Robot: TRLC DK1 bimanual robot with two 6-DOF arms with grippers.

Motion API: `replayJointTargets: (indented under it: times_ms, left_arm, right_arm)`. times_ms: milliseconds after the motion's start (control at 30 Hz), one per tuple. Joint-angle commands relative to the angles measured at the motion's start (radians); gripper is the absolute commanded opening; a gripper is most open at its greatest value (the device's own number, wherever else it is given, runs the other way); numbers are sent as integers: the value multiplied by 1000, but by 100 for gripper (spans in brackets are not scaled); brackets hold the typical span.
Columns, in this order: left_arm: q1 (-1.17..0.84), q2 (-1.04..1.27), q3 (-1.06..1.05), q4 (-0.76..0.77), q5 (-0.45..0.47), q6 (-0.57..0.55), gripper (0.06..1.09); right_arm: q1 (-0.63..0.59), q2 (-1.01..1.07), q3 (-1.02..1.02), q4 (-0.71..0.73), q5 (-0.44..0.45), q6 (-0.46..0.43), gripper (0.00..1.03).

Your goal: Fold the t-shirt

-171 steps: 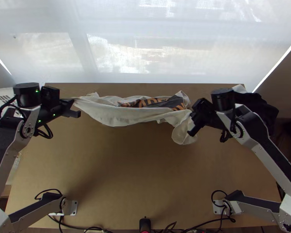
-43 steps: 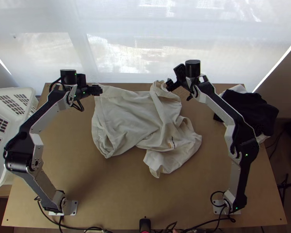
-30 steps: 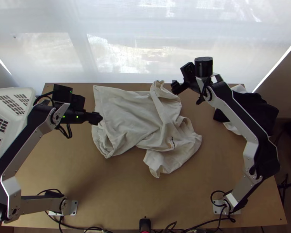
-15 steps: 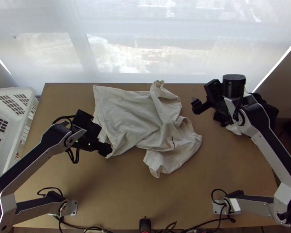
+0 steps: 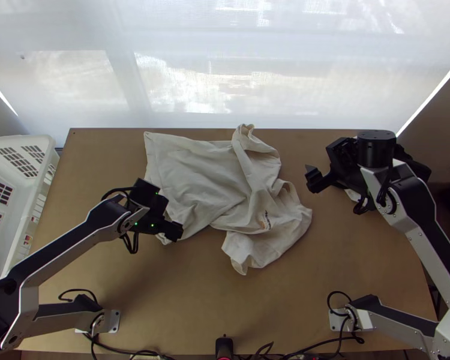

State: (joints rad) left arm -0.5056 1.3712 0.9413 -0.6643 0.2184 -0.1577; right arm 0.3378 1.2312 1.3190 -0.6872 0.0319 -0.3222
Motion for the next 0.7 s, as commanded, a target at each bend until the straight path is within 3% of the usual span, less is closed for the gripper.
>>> replayJointTargets:
  times_ms: [0,233,267,333,667]
  left_arm:
    - [-28,91,-22,80,-17,-9,75]
    - [-1,123,-24,146,-11,27,19]
    - [9,121,-22,154,-10,35,15]
    - [38,114,-6,158,-7,53,9]
    - [234,86,148,120,4,138,9]
  right_arm:
    - [-2,-47,-41,-20,-1,-2,98]
    - [0,-56,-56,-29,-1,-2,98]
    - [0,-55,-58,-31,-1,-2,98]
    - [7,-50,-55,-35,-1,-2,98]
    - [148,-7,-47,-100,-38,-23,98]
